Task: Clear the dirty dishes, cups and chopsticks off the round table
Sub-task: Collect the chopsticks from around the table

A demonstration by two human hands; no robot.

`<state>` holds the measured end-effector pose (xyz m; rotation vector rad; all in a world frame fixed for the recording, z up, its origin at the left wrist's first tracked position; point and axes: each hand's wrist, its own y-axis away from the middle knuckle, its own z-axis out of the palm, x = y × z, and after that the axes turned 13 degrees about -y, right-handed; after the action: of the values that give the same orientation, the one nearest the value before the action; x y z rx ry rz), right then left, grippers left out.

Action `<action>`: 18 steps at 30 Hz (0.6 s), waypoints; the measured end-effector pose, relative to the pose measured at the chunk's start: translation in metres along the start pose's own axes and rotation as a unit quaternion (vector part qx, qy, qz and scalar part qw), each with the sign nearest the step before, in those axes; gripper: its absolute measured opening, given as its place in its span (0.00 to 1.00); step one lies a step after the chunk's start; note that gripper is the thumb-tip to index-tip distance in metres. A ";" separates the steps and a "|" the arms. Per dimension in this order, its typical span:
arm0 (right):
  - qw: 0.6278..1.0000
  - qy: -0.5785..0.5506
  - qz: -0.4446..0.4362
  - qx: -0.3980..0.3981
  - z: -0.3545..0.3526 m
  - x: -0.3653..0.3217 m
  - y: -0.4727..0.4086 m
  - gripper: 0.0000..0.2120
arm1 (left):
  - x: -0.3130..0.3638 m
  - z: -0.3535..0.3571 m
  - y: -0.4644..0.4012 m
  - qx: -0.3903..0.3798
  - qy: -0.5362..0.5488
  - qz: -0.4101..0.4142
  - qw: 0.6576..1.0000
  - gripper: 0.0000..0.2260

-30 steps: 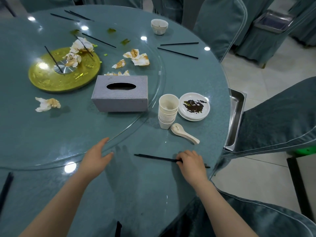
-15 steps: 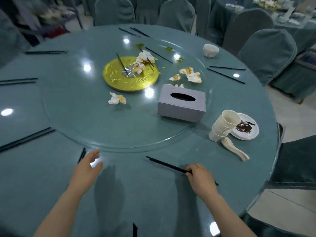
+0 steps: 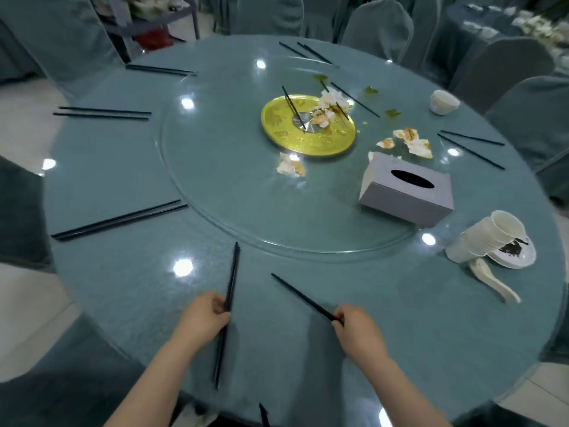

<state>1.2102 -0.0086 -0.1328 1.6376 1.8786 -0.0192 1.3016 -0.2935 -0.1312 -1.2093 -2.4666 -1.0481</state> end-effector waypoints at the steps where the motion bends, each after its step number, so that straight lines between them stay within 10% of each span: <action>1: 1.000 -0.002 -0.002 -0.006 0.007 -0.011 0.000 0.06 | 0.001 0.001 0.001 -0.014 0.020 0.019 1.000 0.12; 6: 0.999 -0.024 -0.004 -0.034 0.038 -0.069 -0.003 0.04 | 0.002 -0.001 0.010 -0.091 0.132 0.077 0.984 0.18; 13: 0.999 -0.003 -0.019 -0.027 0.074 -0.134 -0.005 0.32 | -0.036 -0.027 -0.003 0.017 0.175 0.030 0.984 0.13; 18: 0.989 0.024 -0.104 -0.103 0.090 -0.163 -0.017 0.20 | -0.063 -0.051 -0.023 0.083 0.188 -0.009 0.979 0.11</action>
<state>1.2388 -0.1928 -0.1350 1.3106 2.0084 0.1221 1.3185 -0.3759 -0.1343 -0.8512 -2.2211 -0.9512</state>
